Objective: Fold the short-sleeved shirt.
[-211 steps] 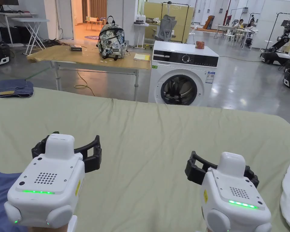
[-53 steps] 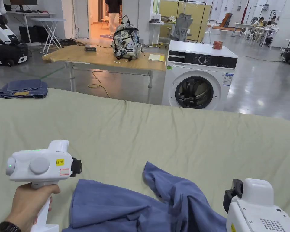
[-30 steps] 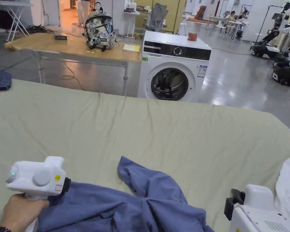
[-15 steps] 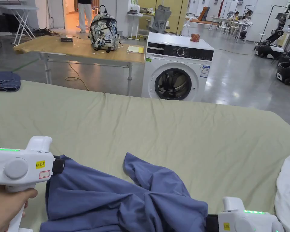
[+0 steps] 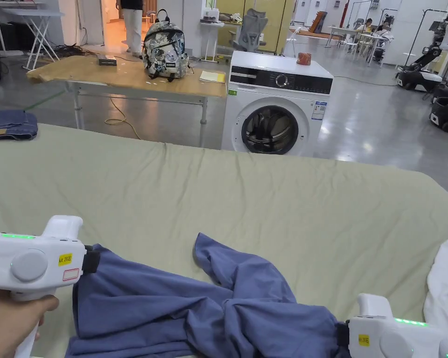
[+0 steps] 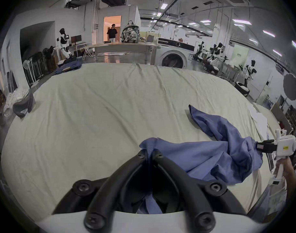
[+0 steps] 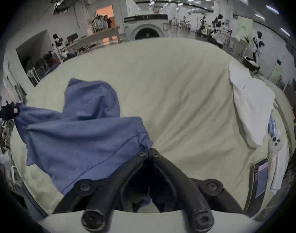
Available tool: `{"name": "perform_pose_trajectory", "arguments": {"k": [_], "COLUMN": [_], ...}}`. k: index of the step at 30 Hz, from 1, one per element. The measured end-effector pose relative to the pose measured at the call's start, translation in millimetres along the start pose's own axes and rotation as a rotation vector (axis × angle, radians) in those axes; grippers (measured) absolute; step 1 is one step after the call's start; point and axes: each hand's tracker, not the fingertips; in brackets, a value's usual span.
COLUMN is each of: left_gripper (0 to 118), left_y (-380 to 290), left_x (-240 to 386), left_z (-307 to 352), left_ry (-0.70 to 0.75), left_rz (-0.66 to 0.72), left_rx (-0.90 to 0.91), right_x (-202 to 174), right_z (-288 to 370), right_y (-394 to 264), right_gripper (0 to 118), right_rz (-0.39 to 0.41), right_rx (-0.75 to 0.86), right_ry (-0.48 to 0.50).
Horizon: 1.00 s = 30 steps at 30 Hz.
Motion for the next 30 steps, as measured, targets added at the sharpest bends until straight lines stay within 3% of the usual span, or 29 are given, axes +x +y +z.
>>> {"name": "perform_pose_trajectory", "arguments": {"k": [7, 19, 30], "left_gripper": [0, 0, 0], "left_y": [17.2, 95.4, 201.5], "left_x": [1.8, -22.4, -84.1], "left_z": [23.0, 82.4, 105.2], "left_ry": [0.005, 0.080, 0.184], "left_rz": [-0.018, -0.024, 0.026], "left_rx": [0.061, 0.236, 0.351], "right_x": [0.8, -1.1, -2.5], "right_z": [43.6, 131.6, 179.7], "right_y": [23.7, 124.6, 240.6], "right_gripper": [0, 0, 0], "right_rz": [0.027, 0.117, 0.083], "right_rx": [0.204, 0.540, 0.702], "right_ry": [-0.019, -0.182, -0.295]}}
